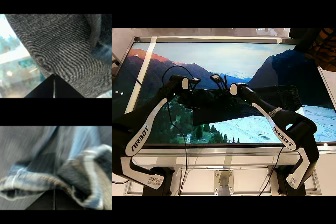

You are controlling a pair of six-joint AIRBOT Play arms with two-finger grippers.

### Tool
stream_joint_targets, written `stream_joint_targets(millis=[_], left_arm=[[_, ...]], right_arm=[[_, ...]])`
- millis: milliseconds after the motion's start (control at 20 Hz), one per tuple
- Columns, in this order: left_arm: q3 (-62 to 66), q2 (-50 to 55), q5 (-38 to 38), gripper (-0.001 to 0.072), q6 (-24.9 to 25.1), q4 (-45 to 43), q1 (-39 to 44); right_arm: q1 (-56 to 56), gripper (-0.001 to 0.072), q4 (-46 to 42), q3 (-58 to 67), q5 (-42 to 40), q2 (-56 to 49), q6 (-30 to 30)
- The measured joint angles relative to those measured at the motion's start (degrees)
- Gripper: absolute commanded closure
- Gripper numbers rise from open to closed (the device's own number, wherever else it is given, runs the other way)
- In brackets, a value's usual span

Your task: Fold the clothes and pants, and hang the long-sleeved shirts on hangers.

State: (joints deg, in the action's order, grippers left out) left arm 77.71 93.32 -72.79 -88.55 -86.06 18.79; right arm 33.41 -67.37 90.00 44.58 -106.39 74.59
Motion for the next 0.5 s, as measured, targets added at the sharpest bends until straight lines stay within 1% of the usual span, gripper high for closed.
stream_joint_targets(millis=[150,250,350,500], left_arm=[[0.00,0.00,0.09,0.0688,0.02,0.37,0.02],[0.00,0.00,0.11,0.0688,0.02,0.70,0.02],[0.00,0.00,0.11,0.0688,0.02,1.05,0.02],[0.00,0.00,0.11,0.0688,0.04,1.75,0.04]], right_arm=[[-1.51,0.0695,-5.49,0.00,-7.74,-0.07,6.27],[-4.13,0.0695,-9.66,0.00,-11.08,-0.20,10.64],[-7.78,0.0695,-12.33,0.00,-12.33,-0.57,14.08],[-14.71,0.0693,-15.23,0.09,-10.29,-1.07,17.97]])
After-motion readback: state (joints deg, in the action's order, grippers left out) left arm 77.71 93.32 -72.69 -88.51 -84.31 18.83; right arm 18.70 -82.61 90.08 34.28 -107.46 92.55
